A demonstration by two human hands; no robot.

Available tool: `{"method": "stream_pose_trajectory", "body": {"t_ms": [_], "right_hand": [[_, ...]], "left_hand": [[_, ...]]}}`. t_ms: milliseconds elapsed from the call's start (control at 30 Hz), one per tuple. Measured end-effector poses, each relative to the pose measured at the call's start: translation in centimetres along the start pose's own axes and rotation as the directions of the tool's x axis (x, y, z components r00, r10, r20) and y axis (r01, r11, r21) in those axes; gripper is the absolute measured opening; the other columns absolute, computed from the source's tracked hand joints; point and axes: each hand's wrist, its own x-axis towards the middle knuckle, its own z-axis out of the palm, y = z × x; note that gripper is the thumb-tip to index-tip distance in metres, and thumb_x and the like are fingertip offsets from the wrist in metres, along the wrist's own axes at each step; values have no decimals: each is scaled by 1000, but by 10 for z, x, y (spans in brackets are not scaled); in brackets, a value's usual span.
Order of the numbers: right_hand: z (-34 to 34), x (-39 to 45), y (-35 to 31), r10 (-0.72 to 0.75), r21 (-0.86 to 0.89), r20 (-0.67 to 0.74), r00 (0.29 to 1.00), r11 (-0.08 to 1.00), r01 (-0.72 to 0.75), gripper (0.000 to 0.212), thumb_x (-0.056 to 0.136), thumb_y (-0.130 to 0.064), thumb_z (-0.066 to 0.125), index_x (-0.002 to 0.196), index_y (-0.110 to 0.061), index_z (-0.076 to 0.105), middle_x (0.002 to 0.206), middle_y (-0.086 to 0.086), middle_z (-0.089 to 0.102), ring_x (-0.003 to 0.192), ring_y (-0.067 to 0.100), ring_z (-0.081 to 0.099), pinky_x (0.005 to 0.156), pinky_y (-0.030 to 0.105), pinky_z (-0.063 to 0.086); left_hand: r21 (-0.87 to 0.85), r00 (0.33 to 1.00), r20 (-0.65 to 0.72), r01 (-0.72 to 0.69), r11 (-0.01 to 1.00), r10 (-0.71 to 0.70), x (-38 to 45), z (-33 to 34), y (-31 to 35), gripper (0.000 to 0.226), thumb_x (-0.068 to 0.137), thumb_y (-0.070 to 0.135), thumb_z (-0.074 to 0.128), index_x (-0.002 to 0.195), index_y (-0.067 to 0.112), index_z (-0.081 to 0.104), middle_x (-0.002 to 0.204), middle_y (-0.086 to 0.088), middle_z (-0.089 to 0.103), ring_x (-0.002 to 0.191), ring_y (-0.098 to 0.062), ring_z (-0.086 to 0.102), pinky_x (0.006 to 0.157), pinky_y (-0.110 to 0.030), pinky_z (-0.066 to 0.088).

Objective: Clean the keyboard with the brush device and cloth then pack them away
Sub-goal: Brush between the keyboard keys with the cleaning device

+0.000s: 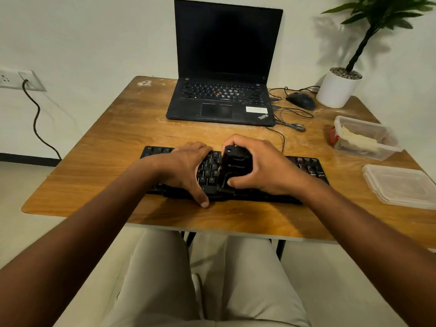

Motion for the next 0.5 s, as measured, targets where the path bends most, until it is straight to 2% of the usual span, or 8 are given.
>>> {"method": "stream_pose_trajectory", "body": {"t_ms": [167,233,367,433,500], "right_hand": [[-30,-13,9,81,-228,101,992,972,-56,56,71,-12,89,106,-44,57,100,-11,68,90,7,67,69,31,60],[-41,-14,7,97,-281,108,989,958,-63,55,71,-14,89,106,-43,57,102,-13,66,93,6,65,69,28,58],[-31,-11,0,16,-155,-25,1000,988,-20,54,73,-12,89,111,-35,58,104,-14,66,93,3,65,69,22,57],[-18,-11,0,0,-93,-8,1000,996,0,55,74,-8,88,111,-34,59,101,-12,67,91,2,66,69,20,58],[-16,-14,5,13,-113,36,999,994,-9,56,74,-7,88,111,-37,58,99,-13,67,88,2,67,67,20,58]], "left_hand": [[9,1000,2,2,1000,-2,-2,0,1,153,52,66,94,166,24,0,170,3,7,157,-24,6,130,-46,10],[13,1000,-4,0,1000,0,-2,1,1,154,52,67,94,166,23,0,170,3,9,156,-24,8,130,-47,12],[19,1000,-7,-6,1000,6,-2,1,1,153,52,68,93,166,23,2,168,3,12,155,-25,11,129,-46,13],[19,1000,-8,-6,1000,7,-2,0,1,153,51,69,93,166,23,3,168,3,13,155,-25,12,129,-45,14],[20,1000,-5,-7,1000,7,-2,0,2,153,52,68,93,166,23,3,169,3,12,156,-25,11,129,-44,13]]}}
